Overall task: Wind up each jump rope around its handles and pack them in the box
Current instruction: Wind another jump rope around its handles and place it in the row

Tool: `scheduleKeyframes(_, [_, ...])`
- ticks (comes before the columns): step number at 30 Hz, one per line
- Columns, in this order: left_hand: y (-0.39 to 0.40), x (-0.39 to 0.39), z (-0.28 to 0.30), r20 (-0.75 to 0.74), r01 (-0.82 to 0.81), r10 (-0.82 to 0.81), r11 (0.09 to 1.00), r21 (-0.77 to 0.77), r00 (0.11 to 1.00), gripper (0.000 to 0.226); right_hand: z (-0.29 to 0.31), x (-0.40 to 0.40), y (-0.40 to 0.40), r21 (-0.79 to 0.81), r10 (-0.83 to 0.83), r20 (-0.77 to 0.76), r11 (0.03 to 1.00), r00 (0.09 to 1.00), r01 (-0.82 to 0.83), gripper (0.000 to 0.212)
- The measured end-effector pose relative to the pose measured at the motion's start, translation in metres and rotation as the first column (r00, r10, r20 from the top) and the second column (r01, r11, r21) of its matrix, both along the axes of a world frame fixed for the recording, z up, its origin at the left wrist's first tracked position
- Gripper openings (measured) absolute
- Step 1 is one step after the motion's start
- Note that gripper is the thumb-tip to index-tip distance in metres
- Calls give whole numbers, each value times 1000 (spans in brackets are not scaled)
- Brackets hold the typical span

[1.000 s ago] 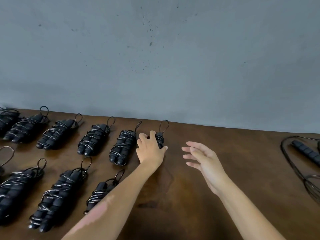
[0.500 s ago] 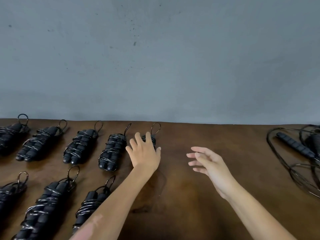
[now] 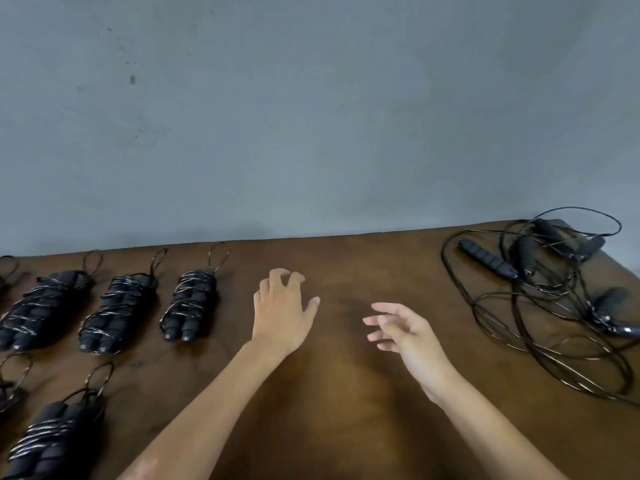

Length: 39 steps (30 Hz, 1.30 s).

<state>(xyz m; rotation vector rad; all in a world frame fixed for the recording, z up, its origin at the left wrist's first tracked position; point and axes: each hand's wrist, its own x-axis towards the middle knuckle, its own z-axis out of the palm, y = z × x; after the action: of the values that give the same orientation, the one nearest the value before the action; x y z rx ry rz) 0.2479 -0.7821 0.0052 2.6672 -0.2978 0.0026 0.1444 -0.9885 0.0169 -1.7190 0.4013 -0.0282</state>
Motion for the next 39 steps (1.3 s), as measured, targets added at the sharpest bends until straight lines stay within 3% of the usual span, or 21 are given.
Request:
scheduleKeyframes(16, [-239, -49, -4, -158, 231, -238, 971, -64, 958, 44, -18, -52, -235, -47, -120, 27, 991, 992, 121, 22])
scheduleKeyframes(24, [-300, -57, -11, -220, 256, -272, 962, -100, 937, 43, -32, -37, -307, -180, -161, 75, 969, 984, 172, 20])
scheduleKeyframes(30, [-327, -50, -10, -203, 253, -273, 960, -122, 940, 39, -37, 6, -353, -550, -269, 173, 771, 947, 320, 24])
scheduleKeyframes(39, [-338, -44, -3, -197, 243, -277, 953, -182, 940, 35, -54, 62, -377, -823, -303, -126, 564, 945, 71, 35])
